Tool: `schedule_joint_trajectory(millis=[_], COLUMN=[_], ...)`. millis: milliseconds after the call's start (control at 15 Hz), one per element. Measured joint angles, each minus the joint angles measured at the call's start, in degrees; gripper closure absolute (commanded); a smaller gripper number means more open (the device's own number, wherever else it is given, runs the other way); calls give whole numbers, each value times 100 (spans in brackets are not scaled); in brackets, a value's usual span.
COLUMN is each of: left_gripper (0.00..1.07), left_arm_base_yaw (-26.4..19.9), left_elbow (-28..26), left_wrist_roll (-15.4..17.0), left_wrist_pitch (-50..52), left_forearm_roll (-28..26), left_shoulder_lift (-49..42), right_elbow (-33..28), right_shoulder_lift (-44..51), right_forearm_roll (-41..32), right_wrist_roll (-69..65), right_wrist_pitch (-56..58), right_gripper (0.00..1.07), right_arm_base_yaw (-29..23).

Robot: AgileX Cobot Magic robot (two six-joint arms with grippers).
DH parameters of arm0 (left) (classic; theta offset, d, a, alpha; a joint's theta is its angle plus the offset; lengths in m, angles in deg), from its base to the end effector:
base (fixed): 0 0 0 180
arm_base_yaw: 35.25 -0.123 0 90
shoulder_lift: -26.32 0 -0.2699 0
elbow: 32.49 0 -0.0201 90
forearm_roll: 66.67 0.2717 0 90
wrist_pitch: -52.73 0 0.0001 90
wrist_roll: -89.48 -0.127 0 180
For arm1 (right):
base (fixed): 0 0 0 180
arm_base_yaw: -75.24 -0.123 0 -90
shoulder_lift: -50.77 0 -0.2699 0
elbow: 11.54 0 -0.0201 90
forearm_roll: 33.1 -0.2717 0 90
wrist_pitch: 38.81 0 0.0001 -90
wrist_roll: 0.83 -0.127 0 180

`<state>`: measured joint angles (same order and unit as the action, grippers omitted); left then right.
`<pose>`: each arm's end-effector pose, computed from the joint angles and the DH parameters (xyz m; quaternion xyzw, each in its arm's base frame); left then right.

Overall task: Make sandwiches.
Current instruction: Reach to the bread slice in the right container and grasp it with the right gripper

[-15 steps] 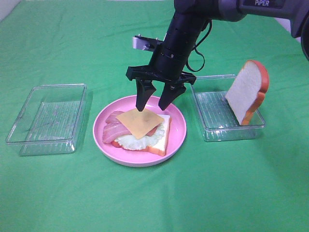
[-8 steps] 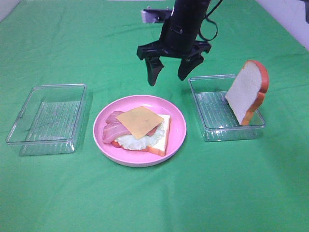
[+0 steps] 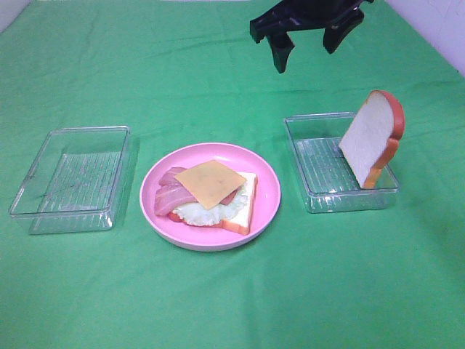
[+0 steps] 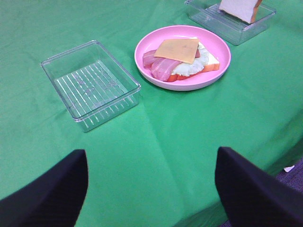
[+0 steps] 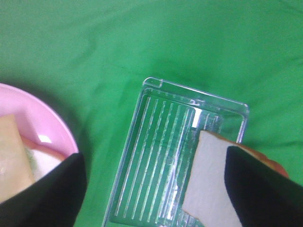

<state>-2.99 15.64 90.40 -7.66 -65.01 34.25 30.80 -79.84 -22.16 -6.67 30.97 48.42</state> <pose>0.0529 -0.0296 0.2720 0.2291 0.8186 -0.1365 0.5087 0.4510 0.2027 0.2405 -0.1930 0.9581 -0.0370 0.2083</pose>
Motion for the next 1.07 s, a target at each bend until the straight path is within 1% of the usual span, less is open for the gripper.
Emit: schedule_joint_trajectory(millis=[67,267,400,533,600,667,800,933,1067], left_gripper=[35,35,35,35,35,35,35,35,35], left_arm_base_yaw=[0,0,0,0,0,0,0,0,0], left_elbow=[0,0,0,0,0,0,0,0,0], left_wrist_roll=[0,0,0,0,0,0,0,0,0], left_wrist_pitch=[0,0,0,0,0,0,0,0,0], left_forearm_roll=[0,0,0,0,0,0,0,0,0], left_shoulder_lift=[0,0,0,0,0,0,0,0,0], right_elbow=[0,0,-52,-309,-573,-779,-1134,-1295,-1329], right_shoulder_lift=[40,178,252,304,309,309,309,298,109], right_forearm_roll=[0,-390,-487,-848,-1272,-1473,-1536,-1518,-1495], right_wrist_roll=[-17,-195,-235,-235,-149,-86,-74,57,172], right_wrist_pitch=[0,0,0,0,0,0,-6,11,17], right_gripper=[31,31,31,31,31,31,31,31,31], right_arm_base_yaw=[52,751,1186,1576,1845,1977,2086,2103,2103])
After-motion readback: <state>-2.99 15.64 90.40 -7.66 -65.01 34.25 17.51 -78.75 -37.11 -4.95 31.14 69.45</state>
